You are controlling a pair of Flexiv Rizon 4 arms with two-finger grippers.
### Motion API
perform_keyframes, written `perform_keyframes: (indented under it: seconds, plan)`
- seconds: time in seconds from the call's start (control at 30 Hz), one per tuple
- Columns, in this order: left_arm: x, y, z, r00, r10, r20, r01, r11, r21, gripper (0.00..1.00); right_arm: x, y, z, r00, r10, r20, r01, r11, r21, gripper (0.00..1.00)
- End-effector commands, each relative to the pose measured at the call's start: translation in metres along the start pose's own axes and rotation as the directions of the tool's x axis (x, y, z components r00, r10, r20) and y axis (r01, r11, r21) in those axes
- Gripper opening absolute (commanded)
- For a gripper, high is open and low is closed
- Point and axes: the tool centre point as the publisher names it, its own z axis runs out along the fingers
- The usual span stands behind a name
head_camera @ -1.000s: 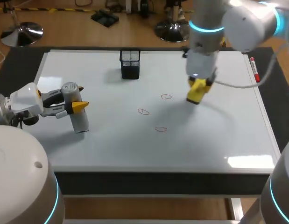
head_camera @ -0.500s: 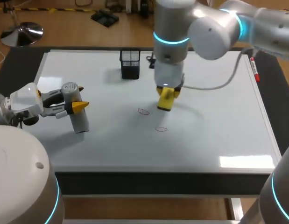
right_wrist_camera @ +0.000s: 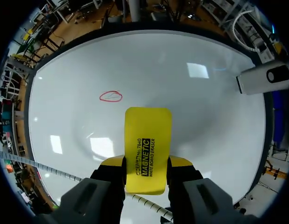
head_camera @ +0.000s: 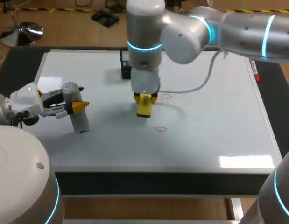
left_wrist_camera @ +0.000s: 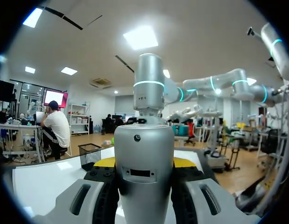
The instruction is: Pick up the inspection probe, press it on each red-marked spot on the whiteboard one by one, put down the probe, pick up the eraser, and wipe off all the red marks.
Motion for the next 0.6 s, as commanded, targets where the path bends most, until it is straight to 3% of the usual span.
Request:
perform_keyframes:
  seconds: [0.03, 0.6]
  plan:
    - [0.001, -0.001, 0.0, 1.0, 0.0, 0.002, 0.0, 1.0, -0.001, 0.0, -0.02, -0.011, 0.009, 0.996, -0.017, -0.085, 0.015, 1.0, -0.022, 0.0]
    - [0.001, -0.001, 0.0, 1.0, 0.0, 0.002, 0.0, 1.0, -0.001, 0.0, -0.035, -0.011, 0.021, 0.991, -0.079, -0.105, 0.075, 0.996, -0.04, 0.0]
